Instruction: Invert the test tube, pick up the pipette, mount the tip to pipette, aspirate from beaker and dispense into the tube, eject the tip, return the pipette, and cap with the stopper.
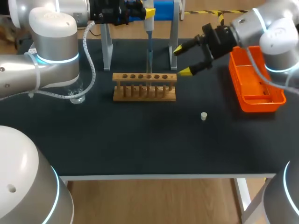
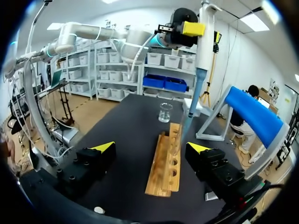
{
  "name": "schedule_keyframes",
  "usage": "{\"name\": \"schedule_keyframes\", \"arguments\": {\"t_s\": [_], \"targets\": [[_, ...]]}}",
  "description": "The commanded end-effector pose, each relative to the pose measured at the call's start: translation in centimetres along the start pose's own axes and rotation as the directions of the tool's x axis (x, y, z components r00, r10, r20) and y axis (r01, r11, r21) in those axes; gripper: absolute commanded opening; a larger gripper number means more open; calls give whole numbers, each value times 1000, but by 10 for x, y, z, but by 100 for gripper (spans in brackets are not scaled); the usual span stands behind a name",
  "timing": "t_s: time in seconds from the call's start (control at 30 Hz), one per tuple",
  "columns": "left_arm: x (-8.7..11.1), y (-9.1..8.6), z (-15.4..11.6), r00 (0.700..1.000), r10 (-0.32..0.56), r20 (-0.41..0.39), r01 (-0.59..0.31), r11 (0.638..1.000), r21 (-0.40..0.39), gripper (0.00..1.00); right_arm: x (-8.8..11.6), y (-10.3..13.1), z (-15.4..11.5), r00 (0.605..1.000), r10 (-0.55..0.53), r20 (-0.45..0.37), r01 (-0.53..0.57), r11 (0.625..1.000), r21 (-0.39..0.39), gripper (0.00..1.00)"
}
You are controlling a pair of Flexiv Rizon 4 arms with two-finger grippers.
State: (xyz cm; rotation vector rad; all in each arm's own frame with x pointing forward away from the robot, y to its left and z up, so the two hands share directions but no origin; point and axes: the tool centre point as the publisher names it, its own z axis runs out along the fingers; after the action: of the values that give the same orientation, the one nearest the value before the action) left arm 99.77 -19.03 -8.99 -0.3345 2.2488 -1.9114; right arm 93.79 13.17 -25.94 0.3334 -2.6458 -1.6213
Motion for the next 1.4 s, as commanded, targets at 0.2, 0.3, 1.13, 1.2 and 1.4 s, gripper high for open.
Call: {"name": "schedule_keyframes", "arguments": {"t_s": [0.2,0.3,1.13,1.2,1.4], "targets": [[0,-1,0,1000,-1,0,1,1000,-2,0,-30,-13,38,994,-8,-107,11,1000,29,100],[0,-1,0,1000,-1,0,1,1000,-2,0,-36,-15,48,994,0,-110,5,999,44,100],[0,-1,0,1000,-1,0,1,1000,-2,0,-57,-12,92,998,52,26,-54,996,74,100],[0,-1,0,1000,-1,0,1,1000,-2,0,-58,-11,94,998,50,29,-52,996,76,100],[0,-1,0,1000,-1,0,1,1000,-2,0,-61,-6,100,998,50,29,-52,995,80,100]]}}
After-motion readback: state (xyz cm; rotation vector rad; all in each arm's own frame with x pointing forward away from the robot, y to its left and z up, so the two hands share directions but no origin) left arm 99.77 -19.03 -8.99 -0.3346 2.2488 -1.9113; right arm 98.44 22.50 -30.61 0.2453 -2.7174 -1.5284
